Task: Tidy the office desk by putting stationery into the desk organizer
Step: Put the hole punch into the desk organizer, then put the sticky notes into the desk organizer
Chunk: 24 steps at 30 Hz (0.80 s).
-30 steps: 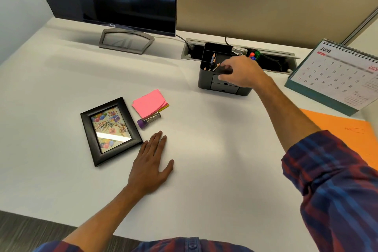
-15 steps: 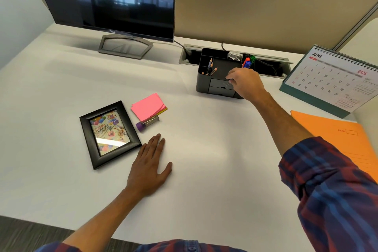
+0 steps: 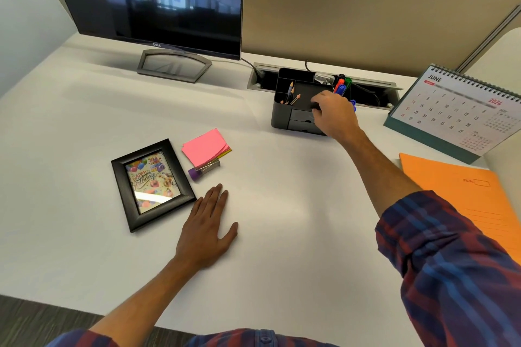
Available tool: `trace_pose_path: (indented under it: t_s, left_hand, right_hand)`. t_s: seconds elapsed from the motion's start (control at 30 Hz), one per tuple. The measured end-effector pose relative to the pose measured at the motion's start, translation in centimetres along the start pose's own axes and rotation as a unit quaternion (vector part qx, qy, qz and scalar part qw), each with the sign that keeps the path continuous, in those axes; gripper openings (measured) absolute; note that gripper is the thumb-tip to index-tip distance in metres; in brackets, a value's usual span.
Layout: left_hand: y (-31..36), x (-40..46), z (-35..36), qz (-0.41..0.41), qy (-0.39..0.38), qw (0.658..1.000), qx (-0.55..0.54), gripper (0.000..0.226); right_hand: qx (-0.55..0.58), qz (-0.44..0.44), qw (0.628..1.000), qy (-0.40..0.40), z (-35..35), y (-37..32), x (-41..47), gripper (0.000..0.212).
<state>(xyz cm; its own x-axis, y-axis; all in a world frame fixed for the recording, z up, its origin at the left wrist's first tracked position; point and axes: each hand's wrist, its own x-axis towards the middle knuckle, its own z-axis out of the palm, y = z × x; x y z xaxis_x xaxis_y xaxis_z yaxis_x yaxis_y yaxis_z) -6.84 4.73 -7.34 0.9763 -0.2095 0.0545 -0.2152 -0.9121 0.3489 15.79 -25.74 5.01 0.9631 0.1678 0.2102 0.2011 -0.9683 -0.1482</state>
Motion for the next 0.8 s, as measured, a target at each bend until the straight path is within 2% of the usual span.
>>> trace_pose_path:
  t_s: [0.13, 0.2, 0.3, 0.43, 0.63, 0.8]
  left_hand:
    - [0.0, 0.0, 0.1, 0.001, 0.000, 1.000, -0.001, 0.075]
    - [-0.1, 0.0, 0.3, 0.002, 0.000, 1.000, 0.002, 0.074]
    - [-0.3, 0.1, 0.4, 0.004, -0.002, 1.000, 0.004, 0.074]
    - [-0.4, 0.1, 0.4, 0.004, -0.005, 1.000, 0.003, 0.074]
    - [-0.5, 0.1, 0.5, 0.002, -0.005, 1.000, 0.003, 0.075]
    - [-0.4, 0.2, 0.4, 0.007, -0.007, 1.000, -0.005, 0.075]
  right_hand:
    - [0.059, -0.048, 0.985, 0.155, 0.9, -2.2, -1.3, 0.015]
    - [0.081, -0.062, 0.979, 0.178, 1.7, -3.8, -2.0, 0.013]
    - [0.125, -0.065, 0.980, 0.141, 3.3, -6.2, -3.3, 0.012]
    - [0.167, -0.066, 0.983, 0.044, 5.8, -9.3, -5.2, 0.019]
    - [0.150, -0.077, 0.982, -0.090, 7.7, -13.7, -5.7, 0.035]
    - [0.153, -0.085, 0.978, -0.115, 8.2, -16.7, -5.0, 0.043]
